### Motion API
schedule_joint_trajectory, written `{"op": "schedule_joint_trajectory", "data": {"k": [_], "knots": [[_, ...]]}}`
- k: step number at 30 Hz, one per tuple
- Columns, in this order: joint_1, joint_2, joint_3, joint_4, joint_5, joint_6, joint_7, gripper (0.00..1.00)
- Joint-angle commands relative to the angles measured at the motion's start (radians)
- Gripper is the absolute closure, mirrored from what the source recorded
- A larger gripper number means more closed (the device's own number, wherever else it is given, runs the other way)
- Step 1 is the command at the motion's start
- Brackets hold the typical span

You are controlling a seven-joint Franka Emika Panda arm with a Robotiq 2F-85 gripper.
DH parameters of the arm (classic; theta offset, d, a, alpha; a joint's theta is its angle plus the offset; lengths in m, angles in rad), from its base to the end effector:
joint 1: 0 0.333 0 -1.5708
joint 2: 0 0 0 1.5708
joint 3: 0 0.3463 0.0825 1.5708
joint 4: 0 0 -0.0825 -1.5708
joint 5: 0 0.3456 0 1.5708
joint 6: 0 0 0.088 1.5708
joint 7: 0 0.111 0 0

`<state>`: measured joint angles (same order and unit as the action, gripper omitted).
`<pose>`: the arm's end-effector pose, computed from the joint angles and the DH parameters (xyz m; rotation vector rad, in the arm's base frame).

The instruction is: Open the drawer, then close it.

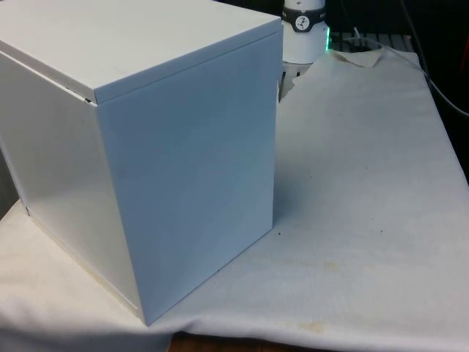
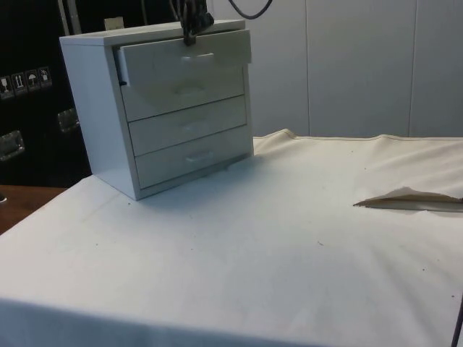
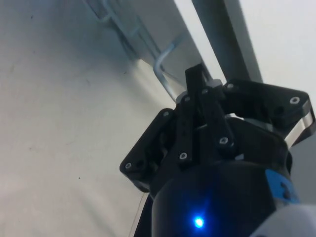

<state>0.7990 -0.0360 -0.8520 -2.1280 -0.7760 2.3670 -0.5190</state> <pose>0.5282 -0.0426 0.4954 2.2284 1.1587 0.1028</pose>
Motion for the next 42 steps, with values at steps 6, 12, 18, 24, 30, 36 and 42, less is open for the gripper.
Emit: {"op": "schedule_joint_trajectory", "data": {"k": [6, 12, 18, 24, 30, 36, 42], "knots": [[-0.008, 0.056, -0.031, 0.025, 0.053, 0.051, -0.041, 1.0], [-0.009, 0.072, -0.045, 0.028, 0.066, 0.072, -0.046, 1.0], [-0.011, 0.081, -0.053, 0.029, 0.071, 0.086, -0.046, 1.0], [-0.011, 0.091, -0.064, 0.036, 0.073, 0.1, -0.045, 1.0], [-0.015, 0.102, -0.07, 0.043, 0.083, 0.112, -0.048, 1.0], [-0.014, 0.111, -0.078, 0.048, 0.083, 0.117, -0.045, 1.0], [-0.016, 0.119, -0.083, 0.053, 0.083, 0.118, -0.043, 1.0]]}}
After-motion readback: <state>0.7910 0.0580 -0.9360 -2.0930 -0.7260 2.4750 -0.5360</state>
